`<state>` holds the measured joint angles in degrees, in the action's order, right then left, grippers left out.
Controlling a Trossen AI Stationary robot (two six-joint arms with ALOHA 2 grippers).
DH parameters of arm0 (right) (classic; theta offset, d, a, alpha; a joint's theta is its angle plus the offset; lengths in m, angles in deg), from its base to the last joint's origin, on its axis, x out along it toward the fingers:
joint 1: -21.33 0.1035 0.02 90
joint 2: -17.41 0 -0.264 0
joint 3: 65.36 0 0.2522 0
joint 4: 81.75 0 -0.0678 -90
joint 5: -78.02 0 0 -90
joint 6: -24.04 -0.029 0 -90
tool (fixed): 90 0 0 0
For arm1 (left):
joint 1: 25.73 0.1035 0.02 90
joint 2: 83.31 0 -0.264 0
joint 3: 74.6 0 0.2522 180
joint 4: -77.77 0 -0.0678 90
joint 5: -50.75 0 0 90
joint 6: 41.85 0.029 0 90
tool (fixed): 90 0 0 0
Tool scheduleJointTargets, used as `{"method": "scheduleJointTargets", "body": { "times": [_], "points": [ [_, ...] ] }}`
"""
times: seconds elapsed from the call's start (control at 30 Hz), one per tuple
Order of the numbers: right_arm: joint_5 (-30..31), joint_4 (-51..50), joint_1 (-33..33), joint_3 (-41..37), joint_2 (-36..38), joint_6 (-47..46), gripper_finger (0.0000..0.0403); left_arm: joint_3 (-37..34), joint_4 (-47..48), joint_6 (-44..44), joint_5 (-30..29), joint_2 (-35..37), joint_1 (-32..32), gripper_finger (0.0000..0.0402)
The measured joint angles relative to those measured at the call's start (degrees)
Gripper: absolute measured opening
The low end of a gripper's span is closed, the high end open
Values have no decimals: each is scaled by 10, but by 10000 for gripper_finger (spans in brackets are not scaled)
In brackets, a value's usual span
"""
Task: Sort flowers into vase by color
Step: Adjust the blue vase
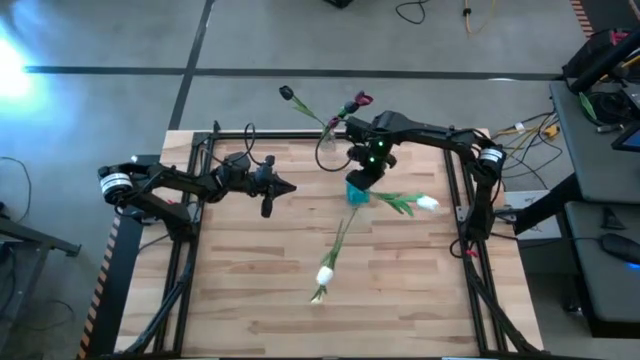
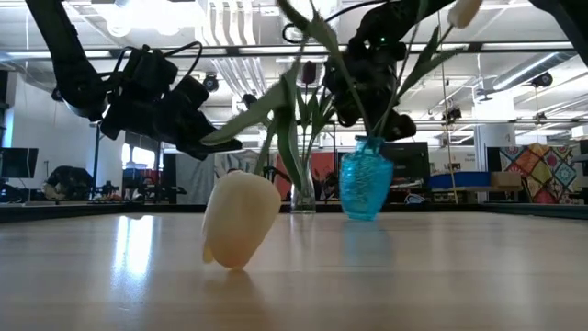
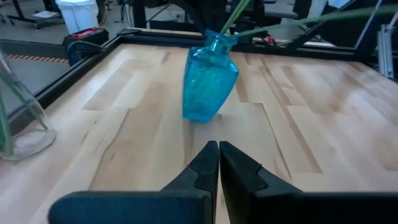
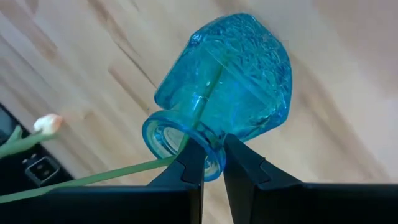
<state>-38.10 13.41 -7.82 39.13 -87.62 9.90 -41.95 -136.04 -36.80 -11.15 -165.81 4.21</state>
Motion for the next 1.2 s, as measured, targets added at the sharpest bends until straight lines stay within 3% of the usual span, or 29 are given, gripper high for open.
{"method": "scheduleJointTargets", "body": {
  "times": [0.83, 1.2],
  "points": [
    [-30, -68, 0, -2, -18, -23, 36, -1, 0, -30, 27, 0, -14, 0],
    [-11, -48, 0, 9, -20, -24, 125, -3, 0, -31, 26, 0, -14, 0]
  ]
}}
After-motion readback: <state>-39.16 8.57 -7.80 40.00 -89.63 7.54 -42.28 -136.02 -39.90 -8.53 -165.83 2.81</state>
